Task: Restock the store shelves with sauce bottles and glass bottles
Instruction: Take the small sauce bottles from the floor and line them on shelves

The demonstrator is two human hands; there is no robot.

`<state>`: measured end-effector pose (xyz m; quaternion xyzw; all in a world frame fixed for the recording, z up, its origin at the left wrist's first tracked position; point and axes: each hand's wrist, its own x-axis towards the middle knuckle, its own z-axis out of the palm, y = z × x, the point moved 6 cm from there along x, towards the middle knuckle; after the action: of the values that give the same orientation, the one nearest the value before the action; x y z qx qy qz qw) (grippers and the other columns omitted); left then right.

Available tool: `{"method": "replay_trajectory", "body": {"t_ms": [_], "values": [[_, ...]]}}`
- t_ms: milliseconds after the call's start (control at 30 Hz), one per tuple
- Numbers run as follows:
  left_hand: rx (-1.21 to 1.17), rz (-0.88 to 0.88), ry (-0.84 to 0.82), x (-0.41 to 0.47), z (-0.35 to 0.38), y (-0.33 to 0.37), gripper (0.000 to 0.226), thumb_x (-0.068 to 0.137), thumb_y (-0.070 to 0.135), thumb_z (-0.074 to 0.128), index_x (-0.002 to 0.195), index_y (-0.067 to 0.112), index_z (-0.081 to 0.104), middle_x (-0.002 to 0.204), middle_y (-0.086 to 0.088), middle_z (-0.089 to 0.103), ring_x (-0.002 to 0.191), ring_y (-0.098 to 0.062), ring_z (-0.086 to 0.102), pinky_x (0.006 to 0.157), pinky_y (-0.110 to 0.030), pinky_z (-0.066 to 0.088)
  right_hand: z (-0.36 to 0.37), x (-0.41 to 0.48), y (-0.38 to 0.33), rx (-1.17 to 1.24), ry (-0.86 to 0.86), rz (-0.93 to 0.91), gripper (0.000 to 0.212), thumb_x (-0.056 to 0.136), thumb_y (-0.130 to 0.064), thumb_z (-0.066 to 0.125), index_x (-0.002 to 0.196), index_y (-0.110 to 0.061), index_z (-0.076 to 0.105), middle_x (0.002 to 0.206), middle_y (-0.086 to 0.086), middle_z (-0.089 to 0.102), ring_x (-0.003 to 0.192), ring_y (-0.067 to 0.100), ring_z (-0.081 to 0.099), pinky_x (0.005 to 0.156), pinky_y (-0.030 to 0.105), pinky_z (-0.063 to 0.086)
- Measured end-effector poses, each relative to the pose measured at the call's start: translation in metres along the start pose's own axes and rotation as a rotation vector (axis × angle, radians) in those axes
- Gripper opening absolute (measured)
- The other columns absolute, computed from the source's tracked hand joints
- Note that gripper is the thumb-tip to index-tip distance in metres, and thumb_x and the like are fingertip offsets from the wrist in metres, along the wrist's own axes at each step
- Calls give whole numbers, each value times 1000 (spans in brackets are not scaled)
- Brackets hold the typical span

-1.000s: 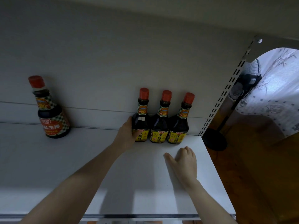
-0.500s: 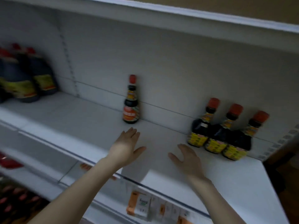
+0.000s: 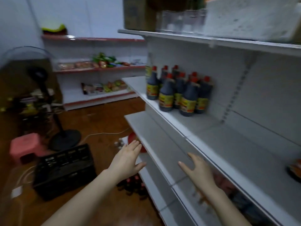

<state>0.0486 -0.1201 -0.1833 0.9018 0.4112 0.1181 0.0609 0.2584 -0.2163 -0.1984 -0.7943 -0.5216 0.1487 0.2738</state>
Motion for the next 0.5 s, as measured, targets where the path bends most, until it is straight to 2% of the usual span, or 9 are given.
{"method": "replay_trajectory", "body": {"t_ms": [133, 367, 500], "values": [[-23, -153, -2, -20, -20, -86, 73, 89, 48, 48, 147, 17, 16, 155, -1, 17, 144, -14, 10, 117, -33, 4, 55, 37, -69, 36, -101, -82, 61, 86, -39, 60, 135, -7, 42, 141, 9, 44, 132, 21, 37, 106, 25, 26], [-53, -335, 14, -22, -22, -200, 75, 89, 51, 47, 147, 13, 17, 156, -2, 14, 144, -14, 6, 116, -31, 2, 129, 105, -157, 36, -207, -222, 53, 87, -33, 61, 130, -6, 47, 131, 8, 52, 124, 20, 45, 90, 14, 29], [-49, -379, 1, 3, -12, -253, 75, 89, 51, 48, 147, 14, 17, 156, -1, 15, 144, -13, 6, 116, -30, 2, 177, 158, -184, 20, -256, -240, 60, 86, -38, 60, 134, -6, 43, 135, 8, 50, 126, 20, 44, 101, 23, 32]]}}
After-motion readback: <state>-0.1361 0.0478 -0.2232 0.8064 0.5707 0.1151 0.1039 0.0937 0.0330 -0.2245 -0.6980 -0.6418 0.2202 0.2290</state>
